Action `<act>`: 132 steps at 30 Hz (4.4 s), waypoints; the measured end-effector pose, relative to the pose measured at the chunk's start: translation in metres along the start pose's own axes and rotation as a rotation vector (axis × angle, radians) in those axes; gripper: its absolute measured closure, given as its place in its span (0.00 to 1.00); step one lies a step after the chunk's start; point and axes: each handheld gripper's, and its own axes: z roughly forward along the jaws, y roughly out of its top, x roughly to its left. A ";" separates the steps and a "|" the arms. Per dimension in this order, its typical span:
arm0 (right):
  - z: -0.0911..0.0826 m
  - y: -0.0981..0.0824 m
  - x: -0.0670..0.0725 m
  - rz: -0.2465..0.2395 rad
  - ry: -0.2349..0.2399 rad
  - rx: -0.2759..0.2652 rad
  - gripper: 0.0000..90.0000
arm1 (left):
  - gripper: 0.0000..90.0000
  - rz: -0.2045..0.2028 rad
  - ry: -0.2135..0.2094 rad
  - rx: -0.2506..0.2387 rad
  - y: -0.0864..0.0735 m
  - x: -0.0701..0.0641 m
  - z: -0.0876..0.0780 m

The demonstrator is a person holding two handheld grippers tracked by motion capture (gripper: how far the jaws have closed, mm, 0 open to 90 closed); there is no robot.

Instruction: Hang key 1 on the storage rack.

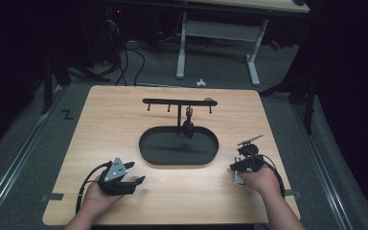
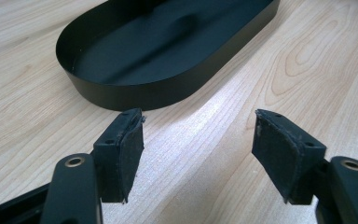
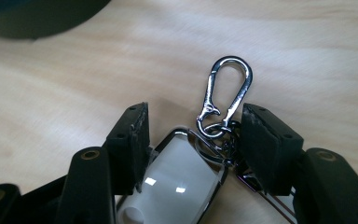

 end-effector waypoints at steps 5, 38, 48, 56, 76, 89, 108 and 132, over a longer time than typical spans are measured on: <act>-0.005 -0.012 0.016 -0.069 0.039 0.000 0.49 | 0.38 0.003 -0.003 0.004 0.000 -0.001 0.001; 0.000 0.021 0.016 -0.120 -0.071 0.013 0.78 | 0.38 0.008 -0.005 0.008 0.000 0.000 0.001; 0.001 0.019 0.024 -0.136 -0.072 0.064 0.69 | 0.38 0.011 -0.008 0.010 0.000 -0.001 0.001; 0.004 0.018 0.022 -0.112 -0.076 0.088 0.78 | 0.38 0.009 -0.009 0.008 0.000 -0.001 0.001; 0.002 0.013 0.017 -0.087 -0.018 0.060 0.81 | 0.38 0.008 -0.015 0.009 0.000 -0.001 0.001; -0.001 0.014 0.014 -0.076 0.008 0.038 0.83 | 0.38 0.015 -0.021 0.014 -0.001 -0.001 0.002; 0.005 0.016 0.020 -0.043 0.103 0.027 0.83 | 0.38 0.020 -0.024 0.021 0.000 -0.002 0.002; 0.003 0.017 0.027 -0.156 -0.050 0.030 0.90 | 0.38 0.025 -0.025 0.027 -0.001 -0.003 0.004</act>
